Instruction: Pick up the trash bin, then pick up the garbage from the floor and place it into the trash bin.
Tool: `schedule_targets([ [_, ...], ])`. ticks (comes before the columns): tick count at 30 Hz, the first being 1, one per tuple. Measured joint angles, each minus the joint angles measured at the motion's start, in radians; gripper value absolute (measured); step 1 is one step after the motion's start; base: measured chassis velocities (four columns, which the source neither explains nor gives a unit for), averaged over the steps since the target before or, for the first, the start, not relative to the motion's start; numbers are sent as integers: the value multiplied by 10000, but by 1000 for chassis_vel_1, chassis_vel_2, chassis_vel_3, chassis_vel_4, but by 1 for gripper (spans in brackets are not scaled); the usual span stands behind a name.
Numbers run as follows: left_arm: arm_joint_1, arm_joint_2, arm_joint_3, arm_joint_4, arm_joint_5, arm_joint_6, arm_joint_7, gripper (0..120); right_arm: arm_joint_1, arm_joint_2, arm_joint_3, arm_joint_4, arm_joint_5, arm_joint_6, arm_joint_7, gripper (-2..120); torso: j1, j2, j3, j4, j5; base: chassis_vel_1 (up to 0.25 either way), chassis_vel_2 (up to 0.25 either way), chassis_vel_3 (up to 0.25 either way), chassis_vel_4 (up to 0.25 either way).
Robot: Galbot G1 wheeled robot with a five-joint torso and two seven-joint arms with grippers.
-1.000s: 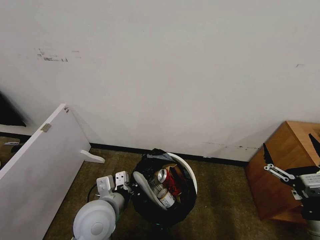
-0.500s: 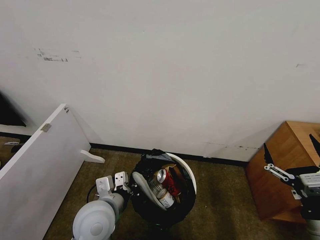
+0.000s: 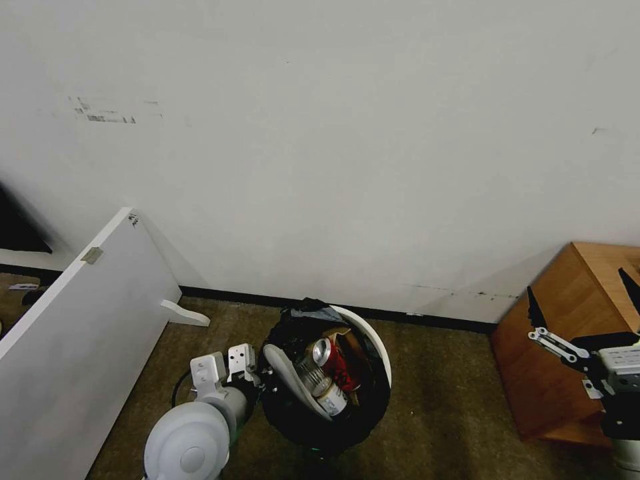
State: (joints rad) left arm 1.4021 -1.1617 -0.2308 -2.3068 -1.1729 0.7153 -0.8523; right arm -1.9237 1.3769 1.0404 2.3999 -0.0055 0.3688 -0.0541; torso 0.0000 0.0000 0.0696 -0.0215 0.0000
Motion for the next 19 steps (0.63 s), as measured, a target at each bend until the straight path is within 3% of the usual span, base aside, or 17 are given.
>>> schedule_targets([
  [19, -157, 93, 85, 33, -234, -28, -34, 0, 0, 0, 1, 2, 4, 5, -3, 100, 0, 0, 0, 0, 0, 0, 0, 0, 0],
])
